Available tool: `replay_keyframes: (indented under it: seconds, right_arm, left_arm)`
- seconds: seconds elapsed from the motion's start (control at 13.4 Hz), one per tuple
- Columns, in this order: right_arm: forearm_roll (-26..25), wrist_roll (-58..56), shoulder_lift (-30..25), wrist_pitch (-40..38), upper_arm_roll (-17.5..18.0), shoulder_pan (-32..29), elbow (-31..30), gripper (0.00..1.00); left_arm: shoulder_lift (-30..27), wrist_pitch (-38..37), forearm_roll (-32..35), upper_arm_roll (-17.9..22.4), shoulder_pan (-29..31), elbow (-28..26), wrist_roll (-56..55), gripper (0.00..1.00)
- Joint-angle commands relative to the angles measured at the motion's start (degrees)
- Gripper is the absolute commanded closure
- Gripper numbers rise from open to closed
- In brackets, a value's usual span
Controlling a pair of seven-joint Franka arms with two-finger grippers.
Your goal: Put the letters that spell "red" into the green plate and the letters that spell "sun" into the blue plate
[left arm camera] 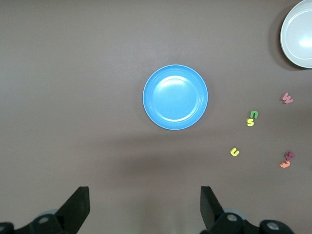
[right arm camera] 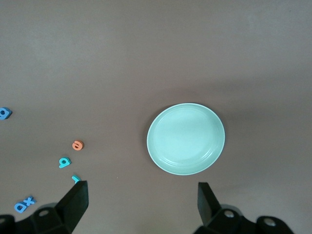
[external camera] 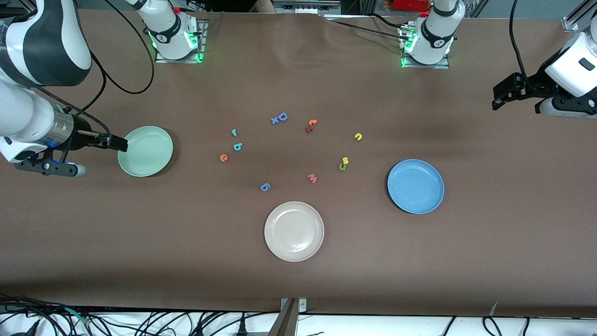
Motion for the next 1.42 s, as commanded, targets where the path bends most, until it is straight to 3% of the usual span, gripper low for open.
replay_keyframes:
  seconds: [0.0,1.34]
  right_arm:
    - [-0.2,-0.1,-0.8,-0.5,0.6,-0.6,-0.4,0.01]
    - [-0.2,-0.2,-0.8,-0.5,0.6,-0.6,-0.4,0.01]
  left_arm:
    - [-0.1,0.0,0.5,-0.1,0.1,0.5,0.9,0.00]
    - [0.6,-2.8,0.5,-0.2,0.3,0.4,1.0,0.00]
